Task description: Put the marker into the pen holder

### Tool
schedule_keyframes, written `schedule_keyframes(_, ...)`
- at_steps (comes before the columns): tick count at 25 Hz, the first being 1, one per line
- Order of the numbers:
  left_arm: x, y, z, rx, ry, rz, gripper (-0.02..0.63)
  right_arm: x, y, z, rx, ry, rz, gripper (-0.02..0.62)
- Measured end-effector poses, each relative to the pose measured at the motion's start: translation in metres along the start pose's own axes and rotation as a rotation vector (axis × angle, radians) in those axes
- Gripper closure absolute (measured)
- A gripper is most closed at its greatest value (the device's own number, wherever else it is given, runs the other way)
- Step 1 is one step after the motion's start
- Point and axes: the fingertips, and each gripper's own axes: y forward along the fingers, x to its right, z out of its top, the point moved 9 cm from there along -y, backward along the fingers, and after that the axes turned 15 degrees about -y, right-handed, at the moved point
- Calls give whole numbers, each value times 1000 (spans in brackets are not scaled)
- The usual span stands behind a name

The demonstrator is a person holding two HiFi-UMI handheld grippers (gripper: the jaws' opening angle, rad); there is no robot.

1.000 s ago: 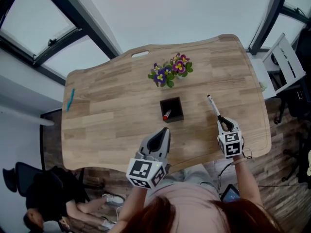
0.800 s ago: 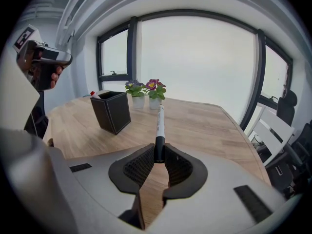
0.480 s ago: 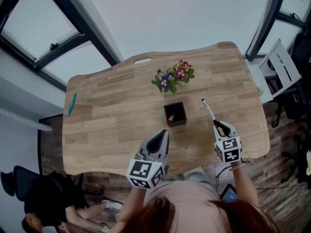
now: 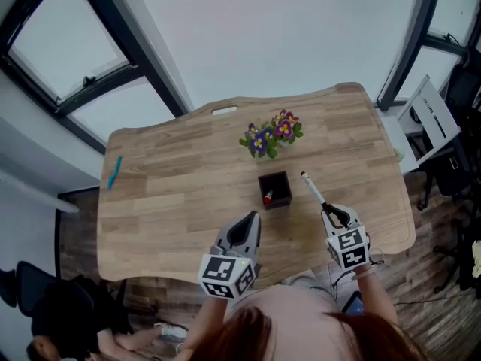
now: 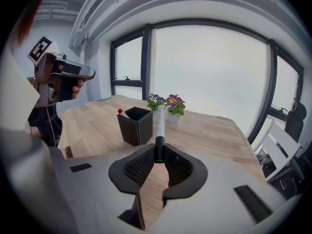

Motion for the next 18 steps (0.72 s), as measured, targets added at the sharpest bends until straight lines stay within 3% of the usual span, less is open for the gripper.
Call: schedule_keyframes(18,-7,-5,4,16,2,-14,604,-28,1,37,-18,-56,133,534)
